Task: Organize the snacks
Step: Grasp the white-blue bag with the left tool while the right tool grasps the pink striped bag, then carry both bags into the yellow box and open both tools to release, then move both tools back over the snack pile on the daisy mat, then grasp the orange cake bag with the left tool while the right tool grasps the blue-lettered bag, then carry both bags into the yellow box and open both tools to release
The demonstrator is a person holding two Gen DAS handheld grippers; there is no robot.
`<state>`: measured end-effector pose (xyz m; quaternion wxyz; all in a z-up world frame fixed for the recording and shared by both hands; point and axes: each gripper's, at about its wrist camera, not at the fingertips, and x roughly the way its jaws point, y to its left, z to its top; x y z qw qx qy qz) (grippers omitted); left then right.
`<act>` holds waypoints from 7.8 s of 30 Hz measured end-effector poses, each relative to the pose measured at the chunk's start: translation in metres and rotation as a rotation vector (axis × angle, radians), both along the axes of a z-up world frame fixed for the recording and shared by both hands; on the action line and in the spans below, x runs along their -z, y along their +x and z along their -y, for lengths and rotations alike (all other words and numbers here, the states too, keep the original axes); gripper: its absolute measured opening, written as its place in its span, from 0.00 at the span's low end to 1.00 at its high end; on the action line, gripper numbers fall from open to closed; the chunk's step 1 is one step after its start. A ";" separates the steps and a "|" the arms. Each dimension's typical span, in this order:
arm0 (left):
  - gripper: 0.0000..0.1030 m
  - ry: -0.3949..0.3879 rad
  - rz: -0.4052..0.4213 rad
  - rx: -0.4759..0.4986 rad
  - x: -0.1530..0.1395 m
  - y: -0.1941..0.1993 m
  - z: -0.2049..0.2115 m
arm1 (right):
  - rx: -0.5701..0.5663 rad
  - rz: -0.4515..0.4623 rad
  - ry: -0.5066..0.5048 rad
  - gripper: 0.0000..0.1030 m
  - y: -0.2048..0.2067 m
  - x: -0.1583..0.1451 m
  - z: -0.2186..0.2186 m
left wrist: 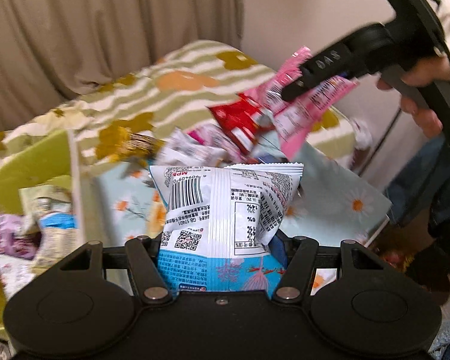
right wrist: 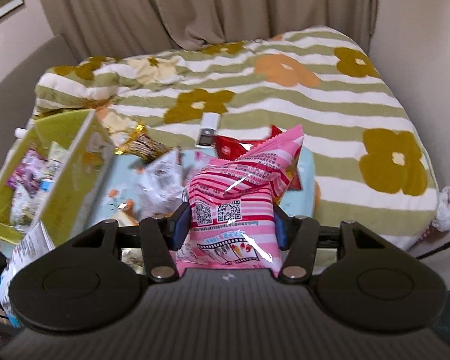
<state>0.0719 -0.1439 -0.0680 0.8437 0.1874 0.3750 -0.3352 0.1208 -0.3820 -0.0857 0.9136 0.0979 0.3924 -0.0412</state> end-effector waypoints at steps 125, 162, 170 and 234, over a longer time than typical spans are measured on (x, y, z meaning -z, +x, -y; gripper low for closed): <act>0.95 0.078 -0.167 -0.111 0.063 0.127 0.033 | 0.249 -0.164 0.142 1.00 0.033 0.073 -0.016; 0.77 0.061 -0.338 -0.012 0.129 0.159 0.044 | 0.272 -0.310 0.350 1.00 0.054 0.144 -0.006; 0.74 0.058 -0.319 -0.028 0.121 0.151 0.038 | 0.263 -0.286 0.342 0.87 0.051 0.141 -0.008; 0.92 -0.162 -0.157 -0.478 -0.001 0.231 -0.235 | -0.067 -0.014 0.158 0.84 0.178 -0.008 -0.261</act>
